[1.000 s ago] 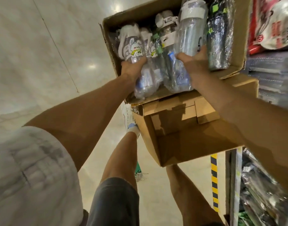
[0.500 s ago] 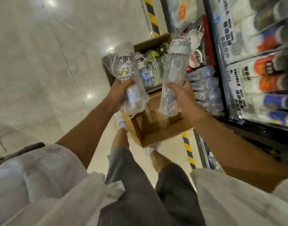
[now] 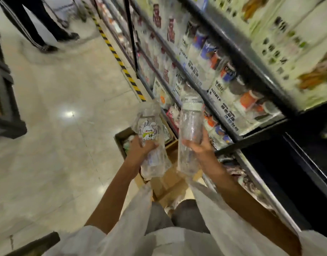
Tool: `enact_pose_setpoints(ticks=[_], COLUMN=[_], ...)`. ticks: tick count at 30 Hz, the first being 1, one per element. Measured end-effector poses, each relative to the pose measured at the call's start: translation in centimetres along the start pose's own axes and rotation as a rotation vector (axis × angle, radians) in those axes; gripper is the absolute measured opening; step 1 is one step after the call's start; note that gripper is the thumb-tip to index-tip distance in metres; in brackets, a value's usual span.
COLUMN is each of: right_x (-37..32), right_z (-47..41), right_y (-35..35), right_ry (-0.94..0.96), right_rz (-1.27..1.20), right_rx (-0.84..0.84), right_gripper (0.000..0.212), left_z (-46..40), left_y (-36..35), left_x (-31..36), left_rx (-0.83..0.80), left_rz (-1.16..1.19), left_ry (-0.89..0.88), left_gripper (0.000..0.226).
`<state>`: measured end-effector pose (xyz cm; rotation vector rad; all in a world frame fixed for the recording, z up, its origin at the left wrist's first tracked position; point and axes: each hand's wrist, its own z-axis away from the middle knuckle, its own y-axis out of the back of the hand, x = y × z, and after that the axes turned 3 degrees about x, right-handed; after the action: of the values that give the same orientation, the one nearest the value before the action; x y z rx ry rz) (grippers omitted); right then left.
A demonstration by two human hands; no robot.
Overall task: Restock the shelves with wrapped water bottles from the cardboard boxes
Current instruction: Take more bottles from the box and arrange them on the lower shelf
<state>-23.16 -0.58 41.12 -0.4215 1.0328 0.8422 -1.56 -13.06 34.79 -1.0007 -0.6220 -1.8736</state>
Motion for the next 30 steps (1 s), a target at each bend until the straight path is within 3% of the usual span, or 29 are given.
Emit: enact_pose_setpoints(ticks=[3, 6, 14, 17, 24, 30], right_x=[-0.9, -0.6, 2.5, 4.0, 8.5, 13.5], right_z=[5.0, 9.7, 22.2, 27.0, 36.8, 46.0], right_y=[1.5, 2.8, 6.2, 7.8, 13.3, 18.8], right_ry=[0.045, 0.056, 0.093, 0.122, 0.194, 0.199], right_rz=[0.0, -0.084, -0.318, -0.351, -0.453, -0.515], right_rx=[0.005, 0.069, 0.441, 0.55, 0.767, 0.897], right_gripper=[0.098, 0.118, 0.107, 0.1, 0.098, 0.073], left_z=[5.5, 8.6, 14.6, 18.3, 25.1, 33.1], left_y=[-1.7, -2.9, -6.8, -9.7, -17.0, -24.5], left_x=[4.4, 5.4, 4.7, 4.0, 1.7, -2.4], left_rx=[-0.096, -0.204, -0.537, -0.629, -0.853, -0.996], left_rz=[-0.03, -0.09, -0.221, -0.265, -0.453, -0.465], left_ry=[-0.058, -0.131, -0.135, -0.112, -0.13, -0.185], left_gripper=[0.076, 0.056, 0.08, 0.053, 0.041, 0.076])
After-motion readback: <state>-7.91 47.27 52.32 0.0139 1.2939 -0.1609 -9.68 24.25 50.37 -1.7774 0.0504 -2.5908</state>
